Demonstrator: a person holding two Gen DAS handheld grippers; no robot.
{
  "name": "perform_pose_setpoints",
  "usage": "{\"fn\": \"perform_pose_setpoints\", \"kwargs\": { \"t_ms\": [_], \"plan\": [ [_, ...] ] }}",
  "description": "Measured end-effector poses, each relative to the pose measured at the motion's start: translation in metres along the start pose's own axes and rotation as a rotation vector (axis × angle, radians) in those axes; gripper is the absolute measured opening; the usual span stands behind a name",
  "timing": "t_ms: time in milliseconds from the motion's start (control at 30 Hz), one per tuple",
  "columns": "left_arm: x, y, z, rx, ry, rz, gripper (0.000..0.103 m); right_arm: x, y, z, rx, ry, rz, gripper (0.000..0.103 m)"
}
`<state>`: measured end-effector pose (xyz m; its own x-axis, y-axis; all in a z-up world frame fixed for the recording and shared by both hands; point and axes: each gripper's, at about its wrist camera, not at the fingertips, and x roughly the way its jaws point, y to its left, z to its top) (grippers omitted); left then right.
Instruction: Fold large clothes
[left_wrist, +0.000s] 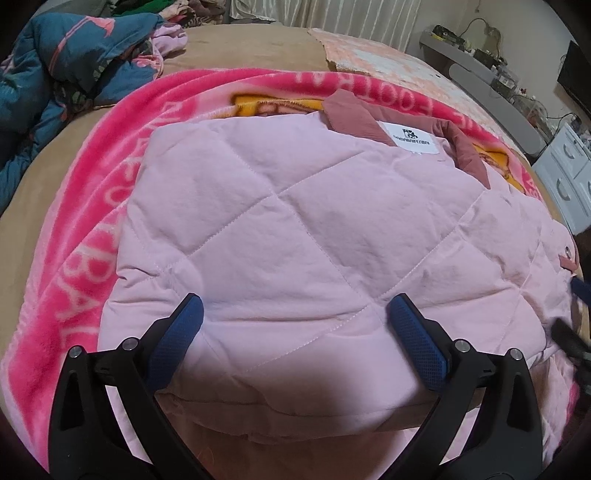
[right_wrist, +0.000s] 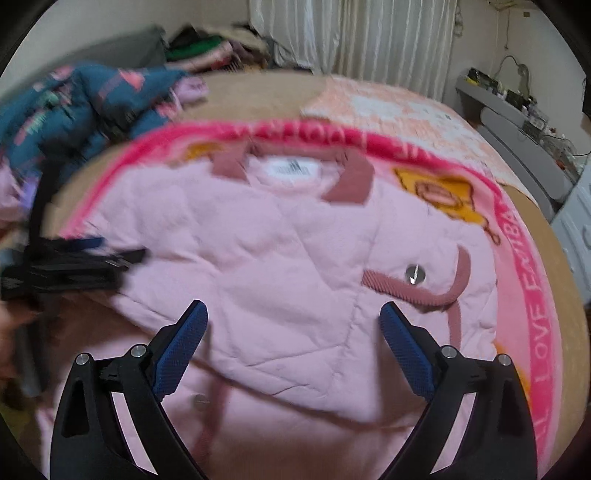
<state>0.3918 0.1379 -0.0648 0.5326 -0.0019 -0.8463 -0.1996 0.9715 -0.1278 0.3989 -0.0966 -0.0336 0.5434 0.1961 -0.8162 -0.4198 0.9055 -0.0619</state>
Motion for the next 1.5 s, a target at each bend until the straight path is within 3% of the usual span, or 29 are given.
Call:
{"fn": "perform_pose_setpoints", "kwargs": {
  "t_ms": [133, 567, 1133, 1500],
  "plan": [
    [0.001, -0.002, -0.001, 0.017, -0.008, 0.01, 0.095, 0.03, -0.006, -0.009, 0.052, 0.062, 0.029, 0.099],
    [-0.009, -0.004, -0.006, 0.022, -0.042, 0.024, 0.095, 0.041, -0.011, -0.014, 0.092, 0.031, 0.038, 0.099],
    [-0.069, -0.009, -0.024, 0.018, -0.082, 0.0, 0.095, -0.014, -0.017, -0.053, 0.177, -0.054, 0.084, 0.099],
    [-0.111, -0.019, -0.045, 0.046, -0.125, -0.014, 0.095, -0.081, -0.015, -0.059, 0.232, -0.166, 0.164, 0.099]
  ]
}}
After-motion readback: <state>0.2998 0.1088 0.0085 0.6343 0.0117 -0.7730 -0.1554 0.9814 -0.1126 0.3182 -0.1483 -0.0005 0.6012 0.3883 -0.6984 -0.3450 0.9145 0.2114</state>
